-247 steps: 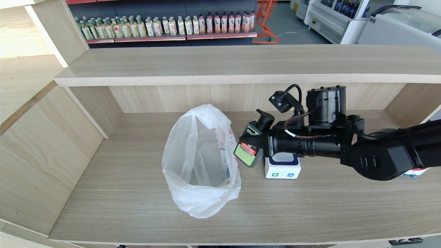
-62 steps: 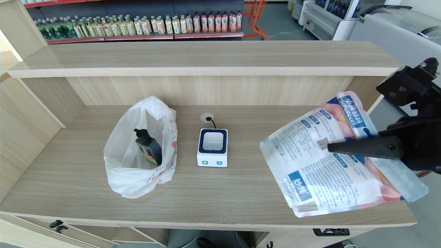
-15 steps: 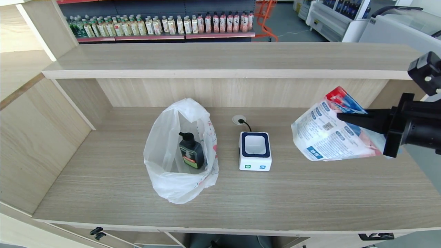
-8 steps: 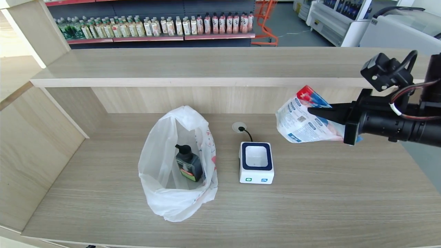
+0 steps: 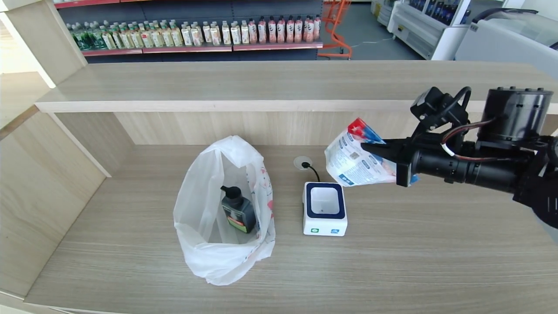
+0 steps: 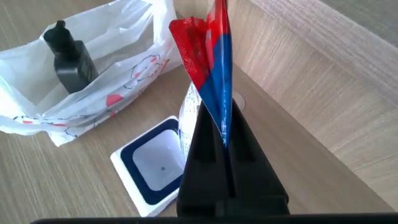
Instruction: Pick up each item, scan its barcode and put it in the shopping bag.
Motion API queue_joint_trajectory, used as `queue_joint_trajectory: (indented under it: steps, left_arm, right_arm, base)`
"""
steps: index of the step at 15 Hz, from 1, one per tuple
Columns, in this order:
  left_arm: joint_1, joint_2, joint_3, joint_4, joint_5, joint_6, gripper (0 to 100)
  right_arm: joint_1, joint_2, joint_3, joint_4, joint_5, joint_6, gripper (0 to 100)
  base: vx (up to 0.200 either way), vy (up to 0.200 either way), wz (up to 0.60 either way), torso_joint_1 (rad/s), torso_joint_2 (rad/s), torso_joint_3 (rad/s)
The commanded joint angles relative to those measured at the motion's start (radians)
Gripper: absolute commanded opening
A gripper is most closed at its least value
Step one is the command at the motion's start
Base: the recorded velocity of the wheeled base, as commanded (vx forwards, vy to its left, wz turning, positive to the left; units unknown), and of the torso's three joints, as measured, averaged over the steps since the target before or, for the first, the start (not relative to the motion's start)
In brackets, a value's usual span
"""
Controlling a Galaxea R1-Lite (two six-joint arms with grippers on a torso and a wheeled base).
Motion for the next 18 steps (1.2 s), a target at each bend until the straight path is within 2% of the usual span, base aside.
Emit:
queue_joint_trajectory:
  steps: [1, 3, 6, 8, 12, 18]
  left_arm:
    - [0.000, 0.000, 0.000, 0.000, 0.000, 0.000, 100]
    - [0.000, 0.000, 0.000, 0.000, 0.000, 0.000, 100]
    - [0.000, 0.000, 0.000, 0.000, 0.000, 0.000, 100]
    - [0.000, 0.000, 0.000, 0.000, 0.000, 0.000, 100]
    - [0.000, 0.000, 0.000, 0.000, 0.000, 0.000, 100]
    - [0.000, 0.000, 0.000, 0.000, 0.000, 0.000, 100]
  right_arm:
    - [0.052, 0.072, 0.013, -0.084, -0.016, -0.008, 0]
    - [0.064, 0.138, 0.022, -0.208, -0.024, -0.062, 0]
    - [0.065, 0.200, 0.075, -0.333, -0.021, -0.068, 0]
    - [0.070, 0.309, 0.065, -0.484, -0.025, -0.057, 0]
    - [0.124, 0.375, 0.017, -0.501, -0.015, -0.054, 0]
    - [0.148, 0.309, 0.023, -0.504, -0.001, -0.009, 0]
  base:
    - [0.000, 0.000, 0.00, 0.000, 0.00, 0.000]
    - [0.000, 0.000, 0.00, 0.000, 0.00, 0.000]
    - [0.000, 0.000, 0.00, 0.000, 0.00, 0.000]
    - [0.000, 0.000, 0.00, 0.000, 0.00, 0.000]
    - [0.000, 0.000, 0.00, 0.000, 0.00, 0.000]
    - [0.000, 0.000, 0.00, 0.000, 0.00, 0.000]
